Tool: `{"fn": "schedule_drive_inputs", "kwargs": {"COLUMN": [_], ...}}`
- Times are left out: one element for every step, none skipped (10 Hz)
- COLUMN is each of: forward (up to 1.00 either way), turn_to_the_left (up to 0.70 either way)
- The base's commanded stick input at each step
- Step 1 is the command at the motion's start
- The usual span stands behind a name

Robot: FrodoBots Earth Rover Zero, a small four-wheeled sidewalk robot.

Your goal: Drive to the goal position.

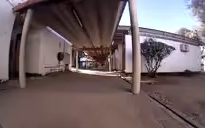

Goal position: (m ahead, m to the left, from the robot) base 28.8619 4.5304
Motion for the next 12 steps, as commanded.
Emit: {"fn": "schedule_drive_inputs", "kwargs": {"forward": [0.00,0.00,0.30,0.63,0.70,0.70,0.70,0.70,0.70,0.70,0.70,0.70], "turn_to_the_left": [0.00,0.00,0.00,0.00,0.00,0.00,0.00,0.00,0.00,0.00,0.00,0.00]}}
